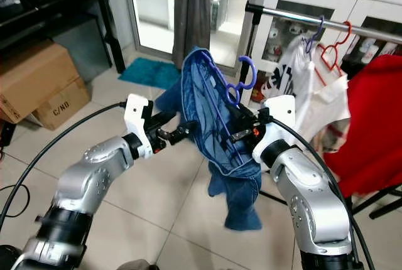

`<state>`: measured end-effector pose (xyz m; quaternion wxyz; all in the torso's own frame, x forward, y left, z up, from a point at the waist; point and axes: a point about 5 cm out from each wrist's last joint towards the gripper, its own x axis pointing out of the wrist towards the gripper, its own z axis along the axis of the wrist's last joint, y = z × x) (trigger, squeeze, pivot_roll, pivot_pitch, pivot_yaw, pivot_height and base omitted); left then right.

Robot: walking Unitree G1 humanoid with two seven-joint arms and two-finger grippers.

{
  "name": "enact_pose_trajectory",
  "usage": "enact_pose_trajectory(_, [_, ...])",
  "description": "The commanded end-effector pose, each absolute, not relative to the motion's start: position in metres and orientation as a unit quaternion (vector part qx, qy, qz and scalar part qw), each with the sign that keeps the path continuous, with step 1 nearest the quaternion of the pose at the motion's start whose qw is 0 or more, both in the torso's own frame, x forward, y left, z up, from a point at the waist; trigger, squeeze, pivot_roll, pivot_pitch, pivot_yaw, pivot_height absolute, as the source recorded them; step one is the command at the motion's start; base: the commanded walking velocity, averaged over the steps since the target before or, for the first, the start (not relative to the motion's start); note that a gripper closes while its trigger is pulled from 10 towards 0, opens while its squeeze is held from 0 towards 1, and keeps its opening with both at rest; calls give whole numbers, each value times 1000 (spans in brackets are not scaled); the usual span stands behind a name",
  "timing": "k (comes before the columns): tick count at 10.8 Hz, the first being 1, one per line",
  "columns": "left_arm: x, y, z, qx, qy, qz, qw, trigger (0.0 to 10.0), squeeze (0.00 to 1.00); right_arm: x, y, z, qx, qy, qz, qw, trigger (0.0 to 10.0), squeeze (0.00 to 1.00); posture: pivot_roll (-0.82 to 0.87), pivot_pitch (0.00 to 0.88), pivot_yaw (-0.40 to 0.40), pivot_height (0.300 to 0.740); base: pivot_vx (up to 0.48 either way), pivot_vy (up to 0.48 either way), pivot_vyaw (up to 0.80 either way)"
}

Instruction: Hang hanger

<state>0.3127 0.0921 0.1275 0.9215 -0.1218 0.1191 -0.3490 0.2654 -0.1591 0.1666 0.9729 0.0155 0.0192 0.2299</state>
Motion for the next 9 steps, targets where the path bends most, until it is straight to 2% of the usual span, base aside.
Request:
enact_pose_trajectory(1, [318,95,130,-129,122,-329,927,10000,0,267,-159,183,5,-22,234,972,0,0,28,0,-10,740,0,0,0])
enact_pose_trajectory(2, [326,102,136,-122,94,-282,947,10000,0,267,-160,183,4,-22,232,973,0,0,28,0,-8,740,0,0,0])
enact_pose_trajectory(3, [329,104,138,-144,88,-262,950,10000,0,267,-160,183,3,-22,230,973,0,0,28,0,-8,740,0,0,0])
enact_pose_trajectory(4, [329,104,134,-139,104,-270,947,10000,0,268,-160,183,4,-22,231,973,0,0,29,0,-12,740,0,0,0])
enact_pose_trajectory(6, [329,94,124,-183,129,-319,921,10000,0,269,-156,187,5,-27,242,970,0,0,30,0,-22,740,0,0,0])
enact_pose_trajectory(7, [331,92,123,-182,130,-327,918,3529,0,269,-155,188,4,-29,245,969,0,0,27,0,-21,740,0,0,0])
enact_pose_trajectory(8, [333,91,126,-182,127,-342,913,0,0,269,-155,189,4,-30,246,969,0,0,23,0,-21,740,0,0,0])
enact_pose_trajectory(9, [331,89,129,-186,118,-359,907,0,0,268,-156,188,3,-29,244,969,0,0,23,0,-23,740,0,0,0])
